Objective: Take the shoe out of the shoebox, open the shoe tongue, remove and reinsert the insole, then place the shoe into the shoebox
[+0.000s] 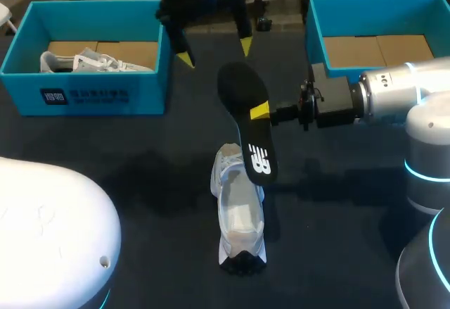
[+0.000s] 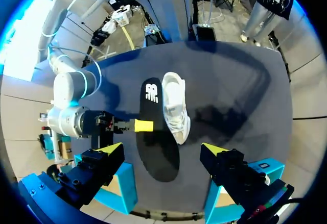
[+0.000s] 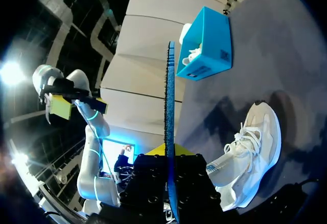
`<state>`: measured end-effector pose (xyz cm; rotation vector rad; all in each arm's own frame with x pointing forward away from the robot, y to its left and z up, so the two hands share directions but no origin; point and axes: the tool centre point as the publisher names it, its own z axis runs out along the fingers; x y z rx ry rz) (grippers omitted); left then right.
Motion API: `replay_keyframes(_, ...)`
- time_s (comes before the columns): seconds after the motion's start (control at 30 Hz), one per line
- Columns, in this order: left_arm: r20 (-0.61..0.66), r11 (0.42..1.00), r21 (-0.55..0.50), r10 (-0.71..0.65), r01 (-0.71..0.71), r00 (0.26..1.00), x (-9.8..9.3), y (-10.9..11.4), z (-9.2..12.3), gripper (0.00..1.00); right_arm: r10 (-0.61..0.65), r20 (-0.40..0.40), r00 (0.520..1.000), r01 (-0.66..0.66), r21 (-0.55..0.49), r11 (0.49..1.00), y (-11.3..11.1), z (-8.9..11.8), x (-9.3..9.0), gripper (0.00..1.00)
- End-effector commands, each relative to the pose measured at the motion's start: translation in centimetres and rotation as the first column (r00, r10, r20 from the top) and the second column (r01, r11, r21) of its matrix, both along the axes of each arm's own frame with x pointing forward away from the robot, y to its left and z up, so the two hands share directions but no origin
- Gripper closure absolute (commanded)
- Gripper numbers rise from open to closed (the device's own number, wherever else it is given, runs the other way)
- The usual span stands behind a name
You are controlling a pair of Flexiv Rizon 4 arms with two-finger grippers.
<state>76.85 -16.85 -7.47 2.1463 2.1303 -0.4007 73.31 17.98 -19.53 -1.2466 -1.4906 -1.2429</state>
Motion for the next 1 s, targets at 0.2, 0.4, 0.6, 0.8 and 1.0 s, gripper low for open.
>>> replay_keyframes(0.2, 0.019, 0.985, 0.175, -0.008, 0.004, 1.0, 1.1, -2.7, -0.7, 0.0, -0.002, 0.0, 1.0, 0.002, -0.001, 1.0, 0.2, 0.0, 0.0, 1.0)
replay_keyframes(0.4, 0.076, 0.998, 0.057, 0.012, -0.017, 0.997, 1.6, -3.8, -0.9, 0.0, -0.002, 0.0, 1.0, 0.002, -0.001, 1.0, 0.2, 0.0, 0.0, 1.0)
replay_keyframes(0.6, 0.112, 0.972, -0.225, 0.089, -0.062, 0.99, 1.1, -2.6, -0.4, 0.0, -0.002, 0.0, 1.0, 0.002, -0.001, 1.0, 0.2, 0.0, 0.0, 1.0)
replay_keyframes(0.8, 0.119, 0.89, -0.449, 0.145, -0.077, 0.982, -0.2, -0.2, -0.1, 0.0, -0.002, 0.0, 1.0, 0.002, -0.001, 1.0, 0.2, 0.0, 0.0, 1.0)
replay_keyframes(1.0, 0.109, 0.774, -0.622, 0.237, -0.119, 0.965, -0.7, 1.5, -0.7, 0.0, -0.002, 0.0, 1.0, 0.002, -0.001, 1.0, 0.2, 0.0, 0.0, 1.0)
